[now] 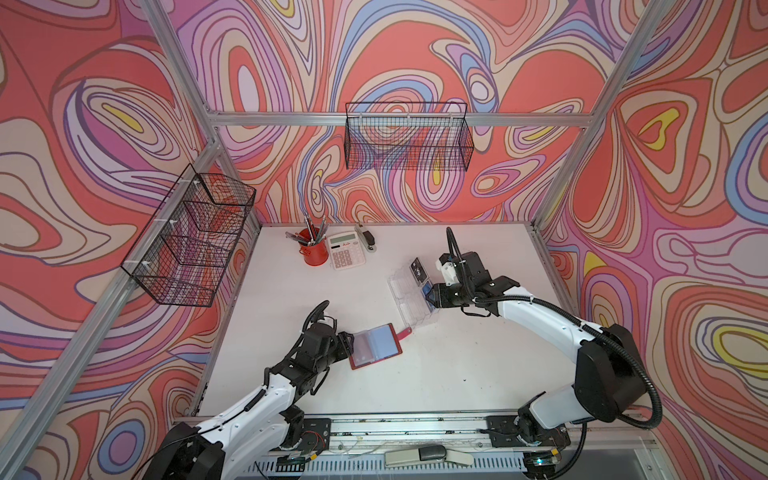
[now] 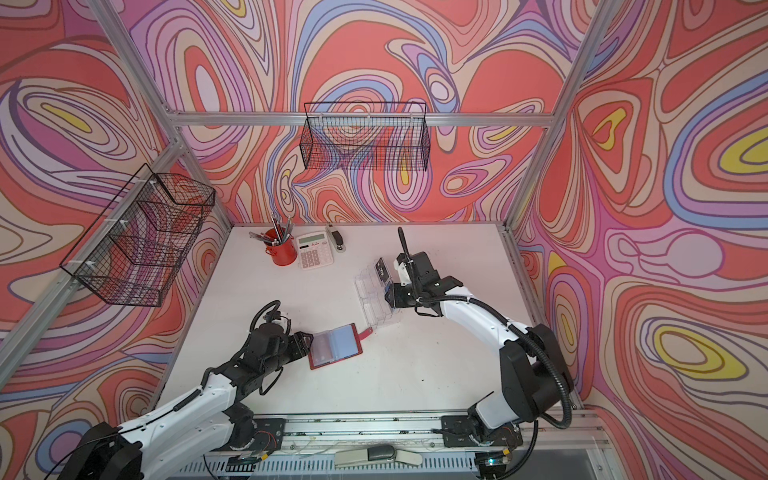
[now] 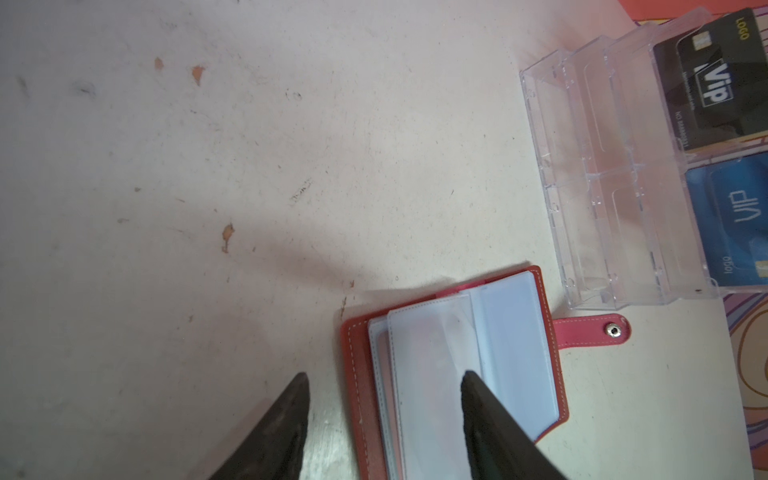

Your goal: Put the credit cards into the card holder

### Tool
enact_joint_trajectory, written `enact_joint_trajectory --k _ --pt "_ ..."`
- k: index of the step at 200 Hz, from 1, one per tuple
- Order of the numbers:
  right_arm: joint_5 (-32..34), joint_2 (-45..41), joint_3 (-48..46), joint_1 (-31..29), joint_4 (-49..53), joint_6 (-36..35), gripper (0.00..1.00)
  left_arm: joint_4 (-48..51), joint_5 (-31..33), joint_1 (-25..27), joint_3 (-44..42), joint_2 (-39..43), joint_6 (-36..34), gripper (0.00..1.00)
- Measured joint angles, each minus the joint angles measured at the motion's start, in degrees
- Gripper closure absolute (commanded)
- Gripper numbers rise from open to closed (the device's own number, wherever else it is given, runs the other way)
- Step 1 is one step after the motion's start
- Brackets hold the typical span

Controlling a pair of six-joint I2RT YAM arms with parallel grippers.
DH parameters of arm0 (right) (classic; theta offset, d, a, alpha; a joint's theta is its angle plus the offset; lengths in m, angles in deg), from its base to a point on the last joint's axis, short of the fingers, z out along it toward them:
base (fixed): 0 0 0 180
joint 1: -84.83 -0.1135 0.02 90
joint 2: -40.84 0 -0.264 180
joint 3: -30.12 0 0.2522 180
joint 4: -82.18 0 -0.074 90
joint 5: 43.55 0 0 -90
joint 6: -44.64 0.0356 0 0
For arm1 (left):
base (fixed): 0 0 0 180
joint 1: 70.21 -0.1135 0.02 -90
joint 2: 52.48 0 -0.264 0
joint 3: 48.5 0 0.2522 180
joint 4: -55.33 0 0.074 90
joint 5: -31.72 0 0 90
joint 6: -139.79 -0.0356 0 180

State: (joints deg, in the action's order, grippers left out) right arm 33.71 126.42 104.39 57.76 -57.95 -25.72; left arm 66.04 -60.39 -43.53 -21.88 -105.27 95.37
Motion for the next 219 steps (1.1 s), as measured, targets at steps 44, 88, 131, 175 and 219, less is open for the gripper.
enact_joint_trajectory --k 44,88,131,175,219 --pt "5.70 -4.81 -0.74 0.00 0.00 0.59 0.51 -0.13 -0.90 0.00 1.18 -1.62 -0.50 0.39" --pt "5.68 -0.35 -0.74 0.00 0.17 0.74 0.54 -0.22 -1.33 0.00 1.64 -2.93 -0.85 0.39" --pt "2.08 1.09 -0.74 0.00 -0.17 0.48 0.60 -0.22 -1.77 0.00 2.29 -3.54 -1.05 0.39" --pt "-0.76 1.07 -0.74 0.00 -0.96 0.35 0.63 -0.20 -2.01 0.00 2.49 -3.61 -1.07 0.39" --pt "-1.95 1.07 -0.74 0.00 -1.29 0.35 0.64 -0.28 -2.43 0.00 2.49 -3.93 -1.05 0.38"
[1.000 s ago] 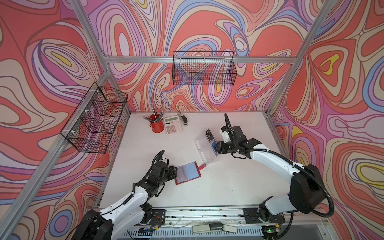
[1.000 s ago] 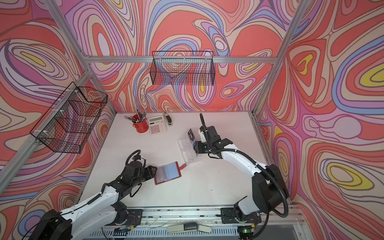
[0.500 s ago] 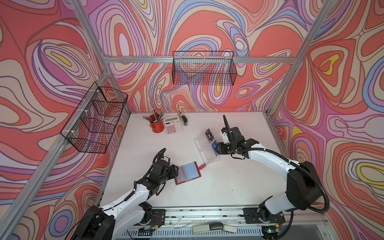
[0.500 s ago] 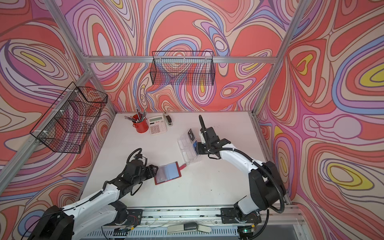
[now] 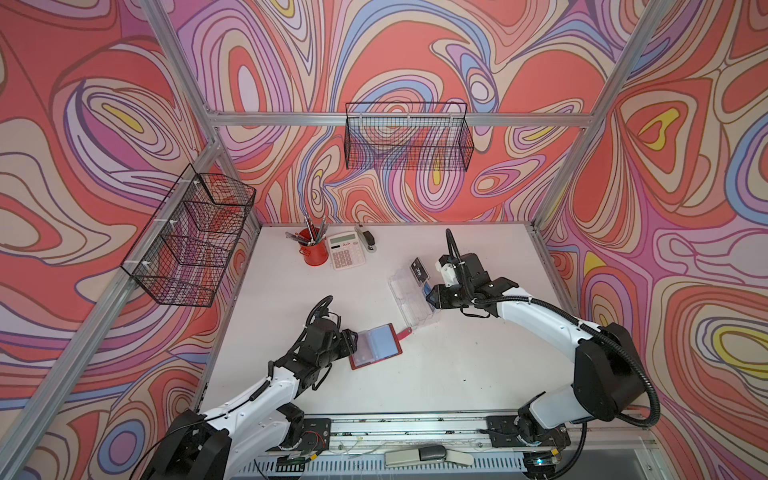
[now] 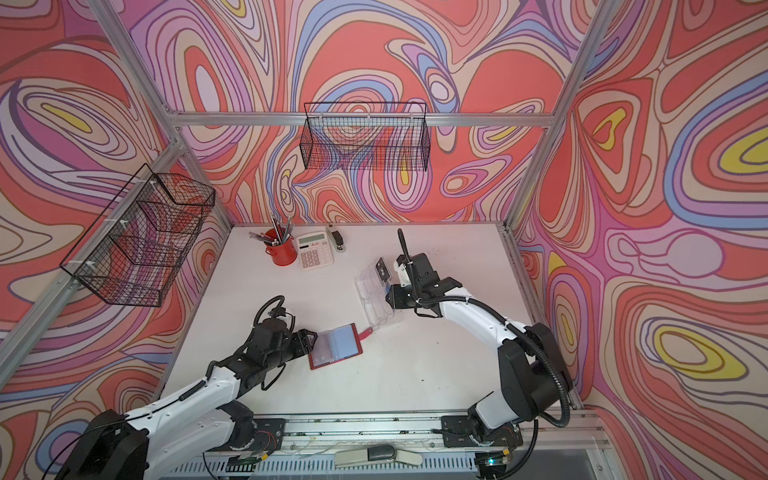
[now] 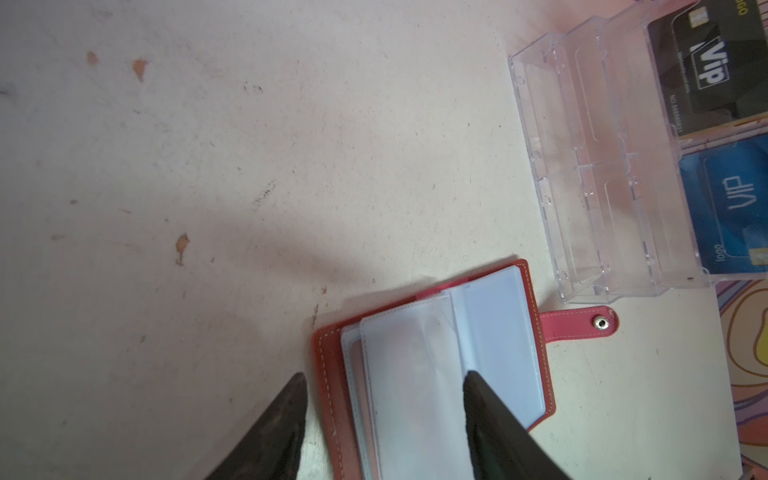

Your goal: Put the credit cards into the card holder

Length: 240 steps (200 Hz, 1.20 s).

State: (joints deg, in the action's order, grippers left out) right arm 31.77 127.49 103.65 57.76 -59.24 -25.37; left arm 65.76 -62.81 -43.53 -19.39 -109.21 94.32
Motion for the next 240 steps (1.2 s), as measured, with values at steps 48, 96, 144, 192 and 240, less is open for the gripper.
enact_joint_trajectory --k 48,96,144,192,240 --pt "0.09 0.63 0.00 0.00 -0.02 0.02 0.63 0.22 -0.57 0.00 0.87 -1.79 -0.02 0.38" --pt "0.22 2.19 0.79 0.00 0.02 0.04 0.63 0.20 -1.22 0.00 1.18 -2.99 -0.02 0.38" --pt "-0.13 3.82 2.29 -0.02 -0.55 0.28 0.63 0.26 -1.40 0.00 1.81 -3.80 -0.07 0.38" --pt "-0.15 6.36 3.17 -0.37 -0.98 0.63 0.63 0.59 -1.55 0.00 2.14 -4.70 -0.39 0.38" --pt "-0.81 5.79 3.23 -0.37 -0.98 0.68 0.62 0.63 -1.70 0.00 2.69 -5.42 -0.46 0.38"
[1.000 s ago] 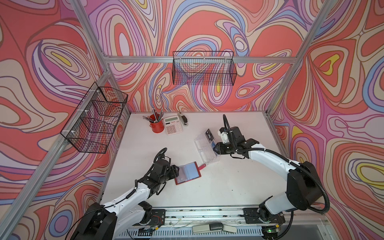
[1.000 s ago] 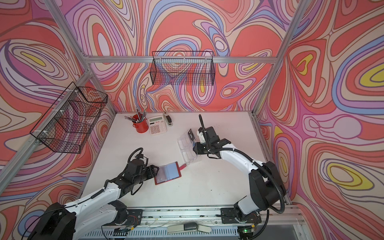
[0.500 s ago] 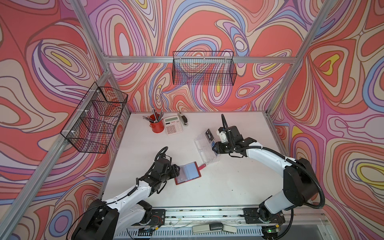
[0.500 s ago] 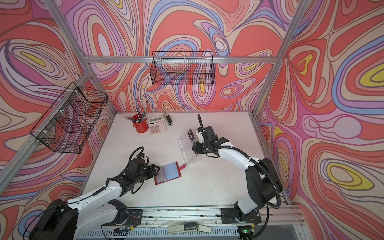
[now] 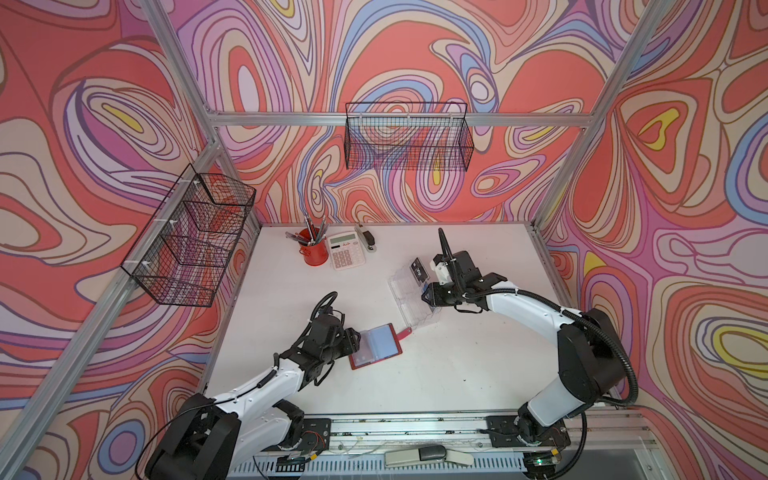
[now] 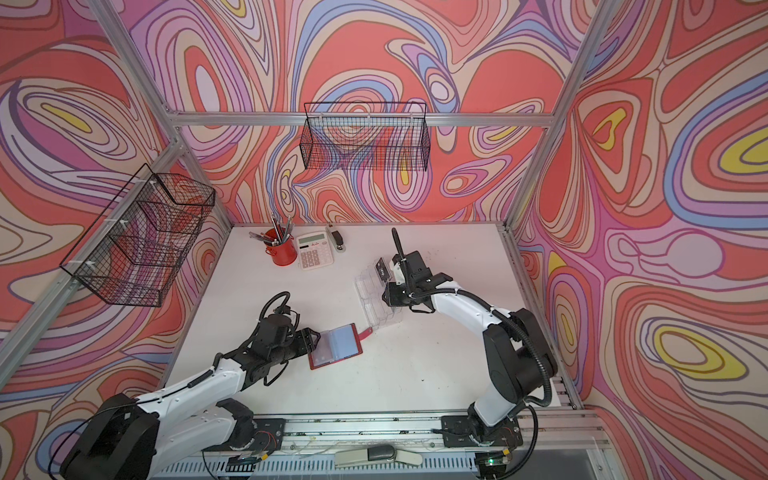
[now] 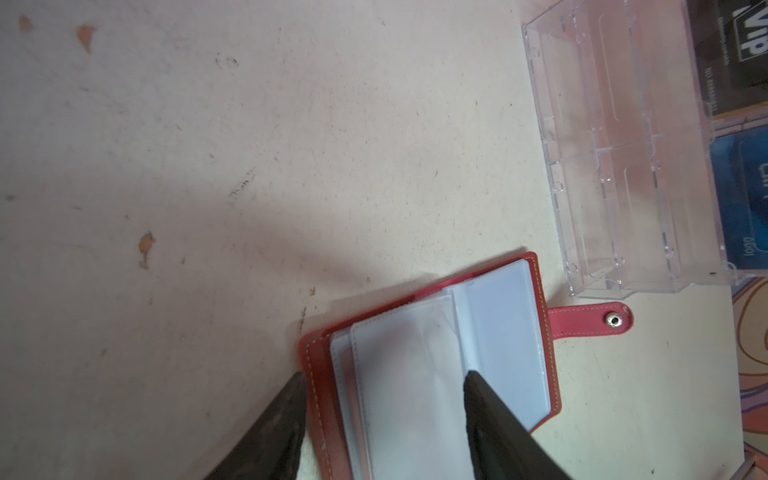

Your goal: Put the credit cards into the card holder

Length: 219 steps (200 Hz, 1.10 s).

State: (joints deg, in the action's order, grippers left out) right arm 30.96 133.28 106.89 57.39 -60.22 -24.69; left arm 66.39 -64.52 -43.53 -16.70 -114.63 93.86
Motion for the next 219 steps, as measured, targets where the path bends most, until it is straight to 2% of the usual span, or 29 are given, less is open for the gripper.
enact_joint_trajectory --k 48,109,178,219 --pt "-1.38 -3.89 0.00 0.00 -0.57 0.00 0.63 0.09 -0.02 0.00 0.35 -0.90 -0.50 0.38" --pt "0.55 -4.15 0.00 0.00 -0.61 0.15 0.75 0.39 -0.50 0.00 1.36 -2.19 -0.81 0.38" --pt "4.09 -5.70 -0.13 -0.02 -0.22 0.02 0.83 0.79 -1.68 0.00 2.23 -3.41 -1.05 0.37" --pt "5.68 -6.19 -0.33 -0.02 -0.17 -0.07 0.96 0.85 -1.79 0.00 2.78 -3.41 -1.25 0.37"
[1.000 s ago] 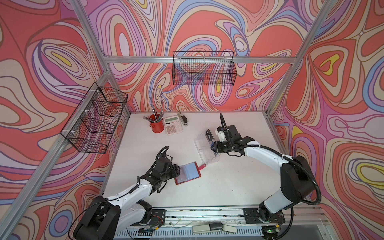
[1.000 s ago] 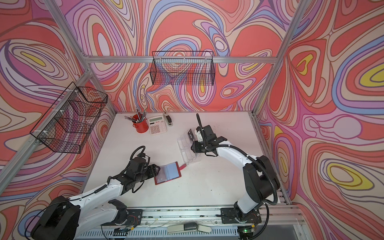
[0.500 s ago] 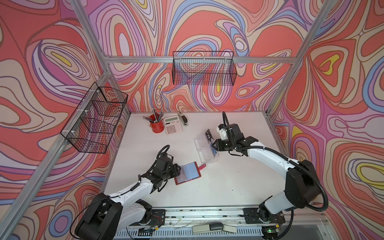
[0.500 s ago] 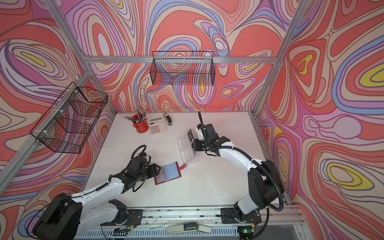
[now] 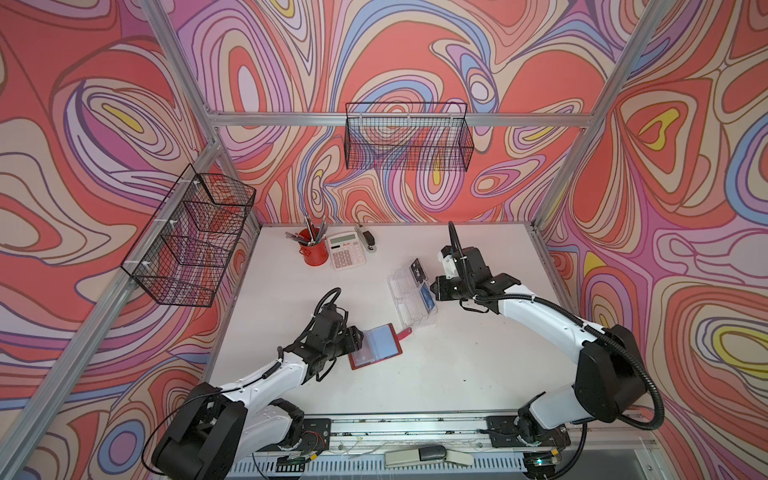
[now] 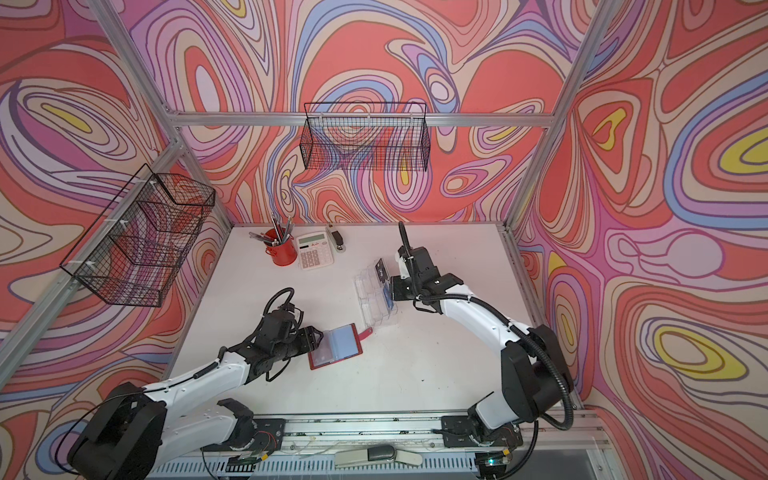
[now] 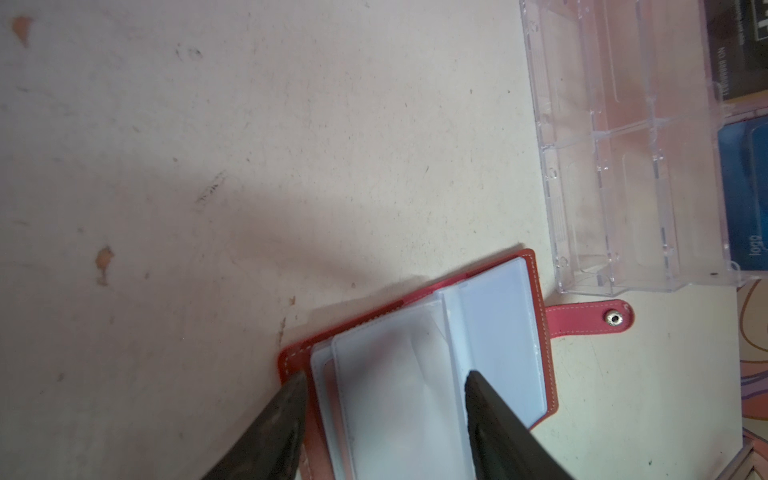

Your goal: Put the credit cards into the card holder

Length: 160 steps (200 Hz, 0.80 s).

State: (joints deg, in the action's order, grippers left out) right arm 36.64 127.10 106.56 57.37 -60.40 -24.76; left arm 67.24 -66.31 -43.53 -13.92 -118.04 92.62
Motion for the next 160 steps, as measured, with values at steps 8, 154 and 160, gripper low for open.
enact_joint_trajectory --k 8,154,160 --pt "0.33 0.00 -0.02 0.00 0.13 0.02 0.98 0.02 -0.02 0.00 0.00 0.00 -0.11 0.37" --pt "15.69 -25.73 -6.64 -0.11 4.02 6.56 1.00 -1.46 -0.57 0.00 -3.82 10.88 1.07 0.33" --pt "15.93 -28.06 -7.78 -0.13 3.67 7.63 1.00 -1.88 -0.28 0.00 -4.81 12.37 1.38 0.32"
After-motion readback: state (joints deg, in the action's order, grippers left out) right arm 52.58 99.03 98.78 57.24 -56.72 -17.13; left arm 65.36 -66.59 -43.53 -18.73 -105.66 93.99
